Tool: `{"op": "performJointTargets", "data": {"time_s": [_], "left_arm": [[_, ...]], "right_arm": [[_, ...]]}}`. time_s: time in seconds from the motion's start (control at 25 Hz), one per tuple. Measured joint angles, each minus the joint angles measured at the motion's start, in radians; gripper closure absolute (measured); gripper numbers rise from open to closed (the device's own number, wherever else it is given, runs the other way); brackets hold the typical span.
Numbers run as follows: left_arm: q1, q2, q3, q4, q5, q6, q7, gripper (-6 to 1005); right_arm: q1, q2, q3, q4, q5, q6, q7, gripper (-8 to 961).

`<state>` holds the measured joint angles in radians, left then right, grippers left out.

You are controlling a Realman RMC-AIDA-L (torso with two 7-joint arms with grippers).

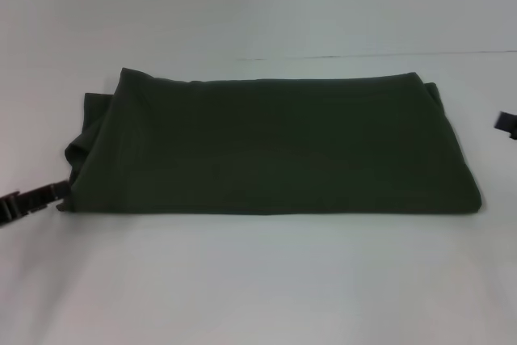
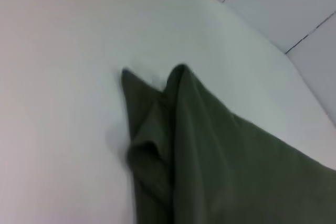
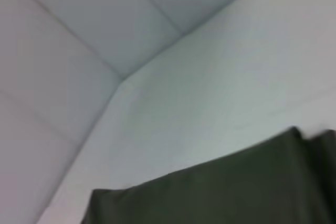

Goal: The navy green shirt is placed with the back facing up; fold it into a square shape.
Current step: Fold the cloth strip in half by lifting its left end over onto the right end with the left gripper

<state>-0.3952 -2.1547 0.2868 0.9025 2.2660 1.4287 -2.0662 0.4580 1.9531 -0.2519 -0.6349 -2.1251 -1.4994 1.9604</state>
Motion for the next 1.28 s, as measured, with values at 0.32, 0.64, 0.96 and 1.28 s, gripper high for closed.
{"op": "performJointTargets", "data": {"time_s": [0.32, 0.64, 0.96, 1.28], "left_arm": [[-0.019, 0.012, -0.01, -0.035, 0.053, 0.047, -0.175, 198], [-0.059, 0.027, -0.03, -0.163, 0.045, 0.022, -0.255, 115], [-0.076, 0.037, -0.029, -0.189, 0.049, -0.001, -0.349, 116], [-0.088, 0.043, -0.025, -0.189, 0.073, -0.049, -0.425, 115]], "right_arm": [[0.093, -0.004, -0.061, -0.001, -0.002, 0.004, 0.018, 85], [0.142, -0.002, -0.098, -0.002, 0.002, 0.013, 0.008, 35], [0.148, -0.006, -0.092, -0.004, 0.006, 0.019, -0.002, 30], [0.143, -0.009, -0.087, -0.011, 0.018, 0.015, 0.0, 31]]}}
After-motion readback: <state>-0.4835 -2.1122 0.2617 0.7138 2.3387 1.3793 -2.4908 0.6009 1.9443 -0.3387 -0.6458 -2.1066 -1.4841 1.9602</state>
